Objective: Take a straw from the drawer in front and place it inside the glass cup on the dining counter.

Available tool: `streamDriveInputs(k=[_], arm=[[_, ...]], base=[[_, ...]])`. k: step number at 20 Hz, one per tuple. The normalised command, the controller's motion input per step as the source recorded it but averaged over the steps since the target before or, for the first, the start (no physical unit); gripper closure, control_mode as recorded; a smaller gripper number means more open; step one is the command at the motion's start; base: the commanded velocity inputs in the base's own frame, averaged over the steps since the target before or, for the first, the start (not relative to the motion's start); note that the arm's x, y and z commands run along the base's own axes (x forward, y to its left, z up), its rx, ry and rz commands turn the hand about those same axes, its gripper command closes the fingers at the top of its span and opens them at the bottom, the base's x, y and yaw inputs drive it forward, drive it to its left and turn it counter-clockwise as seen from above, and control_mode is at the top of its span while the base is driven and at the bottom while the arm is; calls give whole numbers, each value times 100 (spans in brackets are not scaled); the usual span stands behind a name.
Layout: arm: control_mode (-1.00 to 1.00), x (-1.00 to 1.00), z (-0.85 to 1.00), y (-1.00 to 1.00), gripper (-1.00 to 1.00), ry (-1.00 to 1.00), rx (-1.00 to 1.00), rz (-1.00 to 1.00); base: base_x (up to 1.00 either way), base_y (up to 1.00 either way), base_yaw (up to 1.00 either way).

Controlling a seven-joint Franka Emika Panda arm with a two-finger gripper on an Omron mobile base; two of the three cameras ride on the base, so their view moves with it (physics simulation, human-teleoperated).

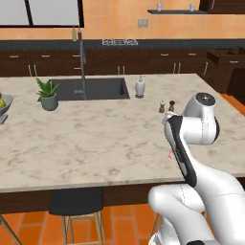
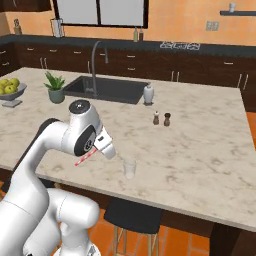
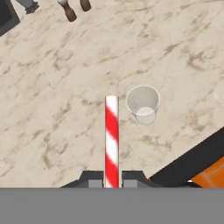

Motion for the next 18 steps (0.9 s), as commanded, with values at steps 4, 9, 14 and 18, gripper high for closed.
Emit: streamDriveInputs(k=[4,9,14,18], arm=[[100,0,0,0,100,0,0,0],[-100,17,19,-1,100,-9,0,-5],[-100,0,35,-44,100,-38,1,2],[-100,0,25,-51,100,-42,0,12]], base=[[99,2,-19],[14,3,-3],[0,0,0],[0,0,0]])
